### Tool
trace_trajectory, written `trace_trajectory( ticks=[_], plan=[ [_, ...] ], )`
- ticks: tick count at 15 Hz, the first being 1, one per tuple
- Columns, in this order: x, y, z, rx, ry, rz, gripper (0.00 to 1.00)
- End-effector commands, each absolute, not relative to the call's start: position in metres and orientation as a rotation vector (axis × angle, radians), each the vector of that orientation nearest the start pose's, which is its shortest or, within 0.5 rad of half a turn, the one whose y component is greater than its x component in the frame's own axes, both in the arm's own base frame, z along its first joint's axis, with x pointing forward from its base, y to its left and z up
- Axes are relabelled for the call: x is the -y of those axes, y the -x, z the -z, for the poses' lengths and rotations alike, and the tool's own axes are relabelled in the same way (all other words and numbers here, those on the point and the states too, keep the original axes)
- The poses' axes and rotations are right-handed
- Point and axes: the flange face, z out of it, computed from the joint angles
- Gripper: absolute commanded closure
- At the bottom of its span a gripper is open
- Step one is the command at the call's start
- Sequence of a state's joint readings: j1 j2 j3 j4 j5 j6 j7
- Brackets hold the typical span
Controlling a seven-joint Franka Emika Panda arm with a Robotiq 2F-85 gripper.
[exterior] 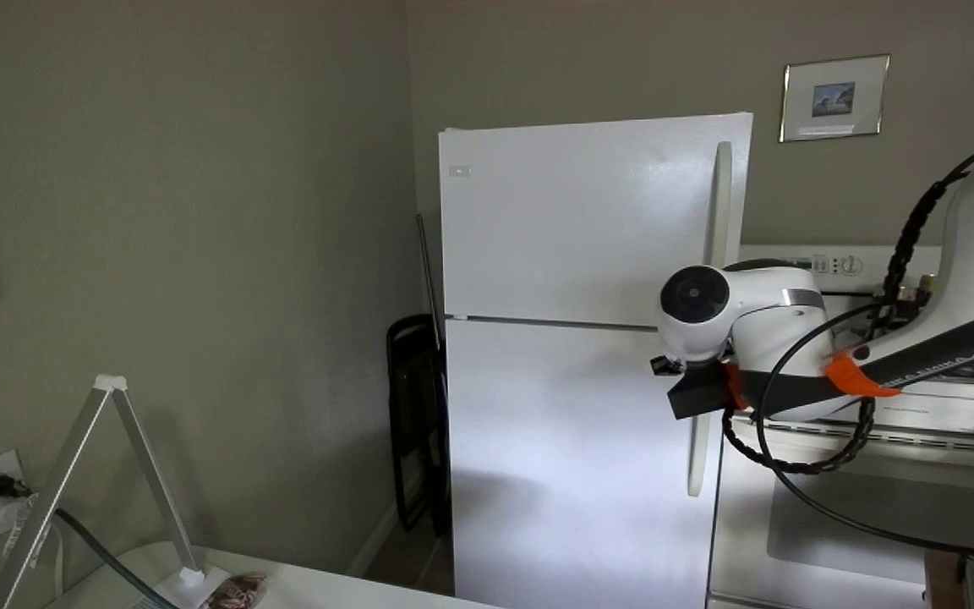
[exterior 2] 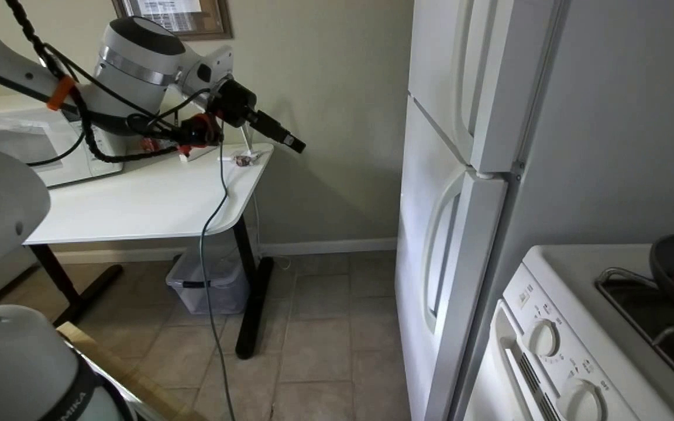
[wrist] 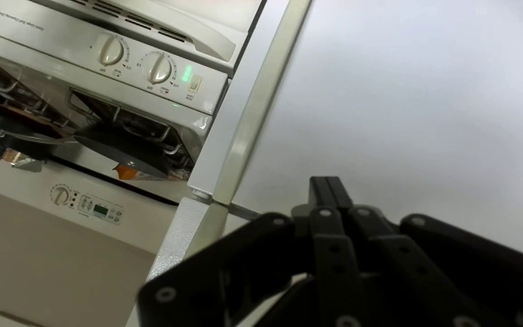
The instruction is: Close the bottom refrigerator door
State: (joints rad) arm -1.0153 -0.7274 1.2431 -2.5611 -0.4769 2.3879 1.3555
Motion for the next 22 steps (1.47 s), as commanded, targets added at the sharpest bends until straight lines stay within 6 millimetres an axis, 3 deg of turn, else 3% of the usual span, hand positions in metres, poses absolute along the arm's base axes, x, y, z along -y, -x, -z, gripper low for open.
trace_trajectory(
  ticks=[1,7,13,17,18,22],
  plan=[
    [-0.047,-0.451,-0.373,0.952,-2.012,-0.837,1.0],
    [0.037,-0.49,-0.369,0.998,-1.981,-0.797,1.0],
    [0.102,-0.533,-0.328,0.97,-2.069,-0.809,1.0],
    [0.124,-0.557,-0.307,0.974,-2.162,-0.818,1.0],
    [0.118,-0.543,-0.32,0.984,-2.143,-0.827,1.0],
    [0.12,-0.545,-0.321,0.994,-2.145,-0.823,0.99]
  ],
)
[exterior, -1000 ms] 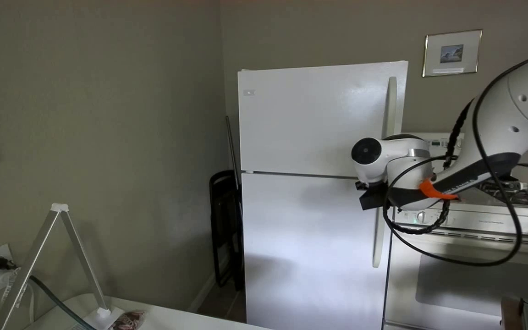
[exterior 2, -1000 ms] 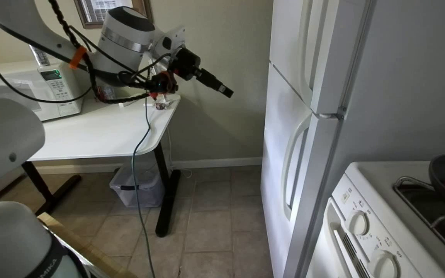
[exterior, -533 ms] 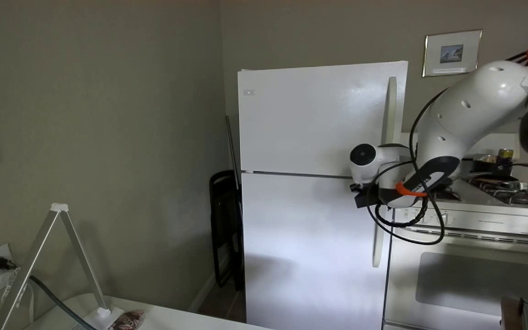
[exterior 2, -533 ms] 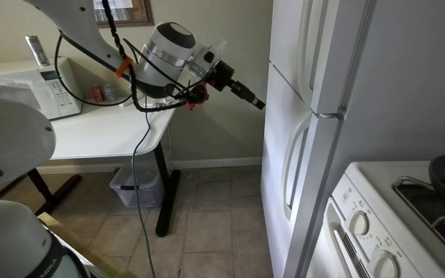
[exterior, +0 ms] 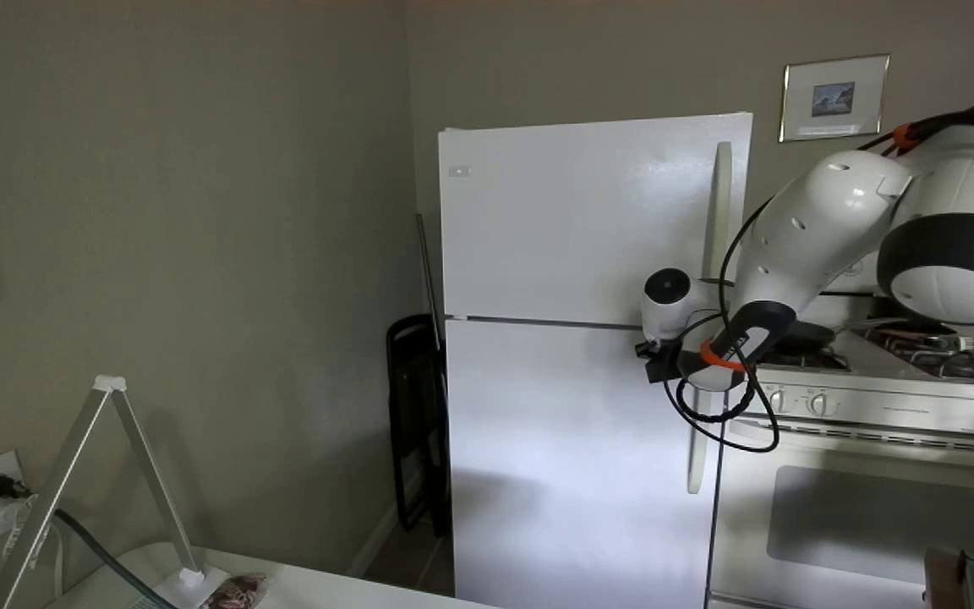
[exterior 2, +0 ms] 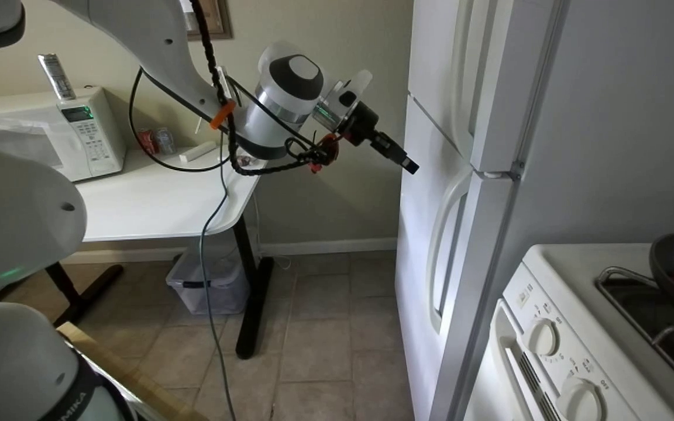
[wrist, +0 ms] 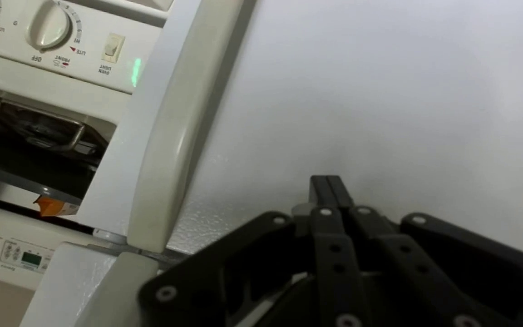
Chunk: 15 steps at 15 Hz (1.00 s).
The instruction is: Close the bottom refrigerator door
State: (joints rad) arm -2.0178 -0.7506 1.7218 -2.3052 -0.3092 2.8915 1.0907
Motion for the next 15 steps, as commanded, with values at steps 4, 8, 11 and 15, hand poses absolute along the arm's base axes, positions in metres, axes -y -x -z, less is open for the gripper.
trace_trajectory(
  ticks=[4,8,11,15],
  plan=[
    [0.118,-0.545,-0.322,0.993,-2.147,-0.826,1.0],
    [0.136,-0.556,-0.321,1.029,-2.173,-0.909,1.0],
    [0.149,-0.562,-0.315,1.031,-2.188,-0.919,1.0],
    [0.174,-0.573,-0.308,1.022,-2.201,-0.95,1.0]
  ],
)
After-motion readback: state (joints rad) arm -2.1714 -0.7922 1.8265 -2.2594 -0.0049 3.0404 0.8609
